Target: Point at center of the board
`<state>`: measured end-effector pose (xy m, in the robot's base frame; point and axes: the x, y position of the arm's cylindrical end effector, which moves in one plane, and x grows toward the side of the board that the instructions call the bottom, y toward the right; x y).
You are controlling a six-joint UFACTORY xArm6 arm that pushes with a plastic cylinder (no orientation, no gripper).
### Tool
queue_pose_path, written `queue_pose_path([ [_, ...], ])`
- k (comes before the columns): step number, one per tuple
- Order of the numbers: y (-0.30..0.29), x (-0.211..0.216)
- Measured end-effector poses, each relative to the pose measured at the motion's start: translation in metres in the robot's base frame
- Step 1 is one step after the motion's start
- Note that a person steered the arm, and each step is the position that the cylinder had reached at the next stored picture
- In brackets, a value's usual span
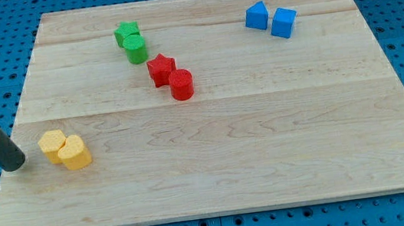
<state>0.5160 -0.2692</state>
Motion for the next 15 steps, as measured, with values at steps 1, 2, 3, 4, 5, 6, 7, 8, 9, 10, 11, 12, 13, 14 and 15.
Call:
queue_pose_path([
  [1, 0.003, 0.000],
  [2, 0.007, 0.000],
  [3, 0.016, 0.020],
  [4, 0.024, 0.062],
  [5, 0.108, 0.066],
  [6, 0.211, 0.057],
  [7, 0.305, 0.045],
  [8, 0.410, 0.026],
  [9, 0.464, -0.030],
  [10, 0.506, -0.093],
  [11, 0.481, -0.100],
  [12, 0.419, -0.083],
  [13, 0.374, -0.036],
  [14, 0.338, -0.033],
  [15, 0.315, -0.033],
])
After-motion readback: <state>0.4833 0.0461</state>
